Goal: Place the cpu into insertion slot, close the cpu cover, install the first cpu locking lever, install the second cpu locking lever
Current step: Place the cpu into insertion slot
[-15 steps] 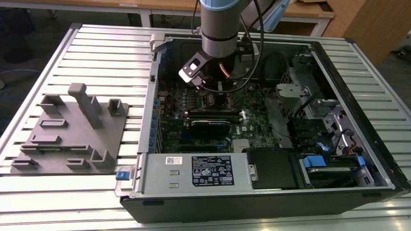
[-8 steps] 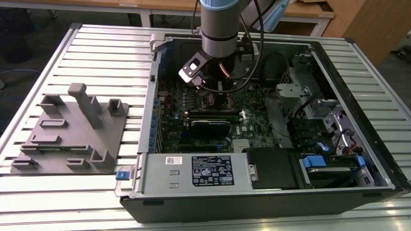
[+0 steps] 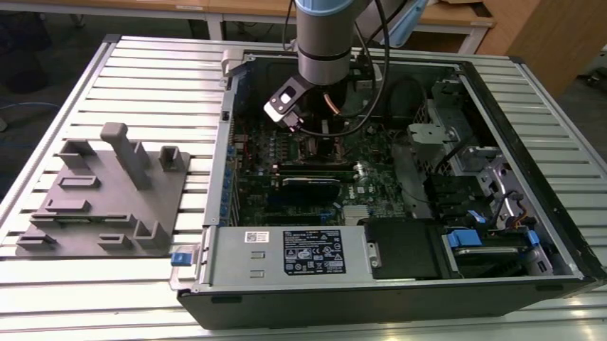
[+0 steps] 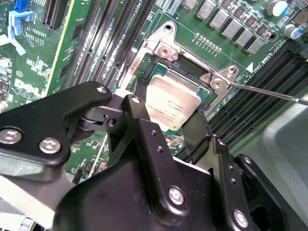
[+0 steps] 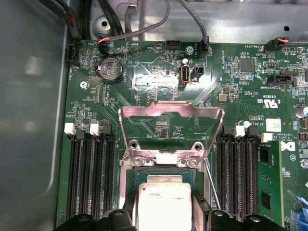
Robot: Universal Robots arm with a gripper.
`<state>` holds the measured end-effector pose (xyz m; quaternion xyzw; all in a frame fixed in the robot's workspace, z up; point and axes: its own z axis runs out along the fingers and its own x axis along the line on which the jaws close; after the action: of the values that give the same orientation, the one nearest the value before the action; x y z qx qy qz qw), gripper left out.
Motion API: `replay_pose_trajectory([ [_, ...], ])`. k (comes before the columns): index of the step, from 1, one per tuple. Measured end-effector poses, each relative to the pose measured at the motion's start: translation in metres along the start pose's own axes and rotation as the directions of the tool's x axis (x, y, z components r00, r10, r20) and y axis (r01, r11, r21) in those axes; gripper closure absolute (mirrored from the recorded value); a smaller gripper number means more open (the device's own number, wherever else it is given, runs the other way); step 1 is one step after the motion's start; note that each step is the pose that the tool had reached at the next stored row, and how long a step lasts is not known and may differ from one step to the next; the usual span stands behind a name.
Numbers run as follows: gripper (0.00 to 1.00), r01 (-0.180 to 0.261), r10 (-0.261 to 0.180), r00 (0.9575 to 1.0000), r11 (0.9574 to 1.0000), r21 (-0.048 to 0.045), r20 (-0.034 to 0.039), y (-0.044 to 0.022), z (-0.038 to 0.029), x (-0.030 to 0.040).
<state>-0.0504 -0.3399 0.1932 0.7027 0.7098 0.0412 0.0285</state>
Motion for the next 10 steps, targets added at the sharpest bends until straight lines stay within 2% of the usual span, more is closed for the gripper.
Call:
replay_pose_trajectory([
  [10, 0.46, 0.0, 0.0, 1.0, 1.0, 0.0004, 0.0006, -0.0002, 0.0014, -0.0001],
])
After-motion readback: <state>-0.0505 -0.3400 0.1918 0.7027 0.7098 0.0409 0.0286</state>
